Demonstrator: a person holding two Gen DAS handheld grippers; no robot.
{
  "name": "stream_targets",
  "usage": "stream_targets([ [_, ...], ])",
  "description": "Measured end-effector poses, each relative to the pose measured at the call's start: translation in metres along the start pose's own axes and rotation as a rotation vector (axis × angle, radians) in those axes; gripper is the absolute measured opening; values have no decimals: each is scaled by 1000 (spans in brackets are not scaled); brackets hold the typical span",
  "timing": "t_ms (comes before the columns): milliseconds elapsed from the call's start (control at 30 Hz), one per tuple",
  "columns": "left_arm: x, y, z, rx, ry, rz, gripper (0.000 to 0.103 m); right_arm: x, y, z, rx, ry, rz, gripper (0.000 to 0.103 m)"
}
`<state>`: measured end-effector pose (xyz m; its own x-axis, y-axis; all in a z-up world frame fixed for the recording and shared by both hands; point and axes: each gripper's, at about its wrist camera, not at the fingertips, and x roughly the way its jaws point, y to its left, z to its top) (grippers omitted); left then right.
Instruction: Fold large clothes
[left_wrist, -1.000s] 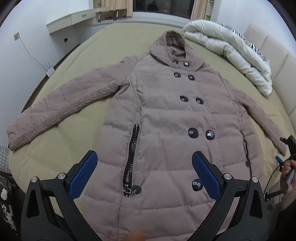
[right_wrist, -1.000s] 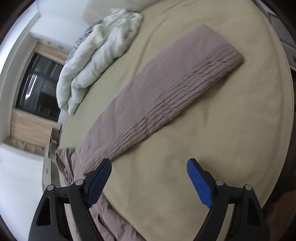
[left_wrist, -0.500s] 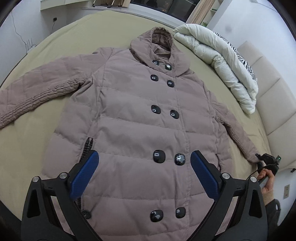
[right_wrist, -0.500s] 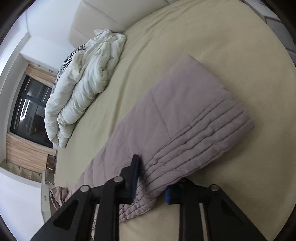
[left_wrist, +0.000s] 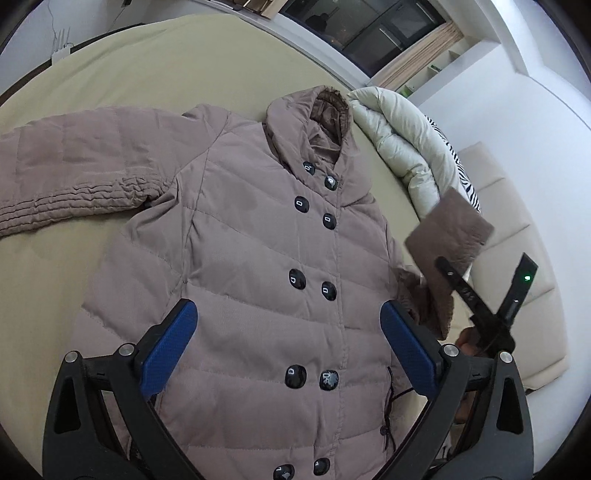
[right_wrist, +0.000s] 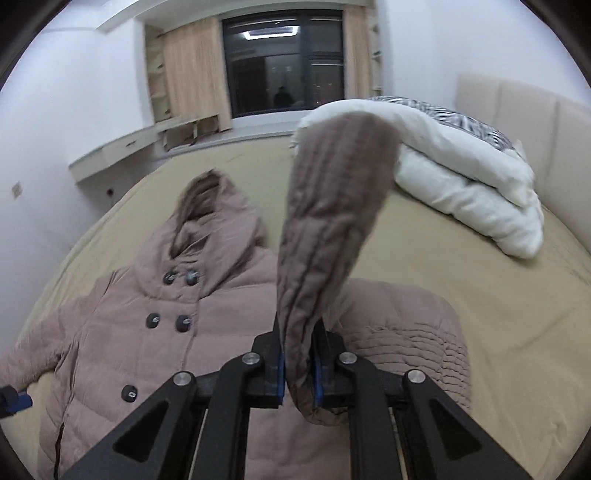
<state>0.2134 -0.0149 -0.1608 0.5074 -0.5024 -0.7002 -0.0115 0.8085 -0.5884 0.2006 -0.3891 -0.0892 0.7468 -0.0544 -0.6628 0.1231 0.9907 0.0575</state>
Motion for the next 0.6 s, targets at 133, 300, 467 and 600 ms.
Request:
stream_targets([
  [133, 21, 25, 15, -68, 41, -28, 101, 45, 69, -23, -90, 85, 59, 14],
  [300, 62, 40, 34, -124, 92, -61, 100, 75, 113, -70, -193, 188, 74, 28],
  [467, 103, 28, 50, -136, 151, -103, 100, 50, 114, -79, -168, 163, 191, 103],
  [600, 138, 2, 60, -72, 190, -82, 100, 24, 91, -84, -106, 163, 181, 101],
])
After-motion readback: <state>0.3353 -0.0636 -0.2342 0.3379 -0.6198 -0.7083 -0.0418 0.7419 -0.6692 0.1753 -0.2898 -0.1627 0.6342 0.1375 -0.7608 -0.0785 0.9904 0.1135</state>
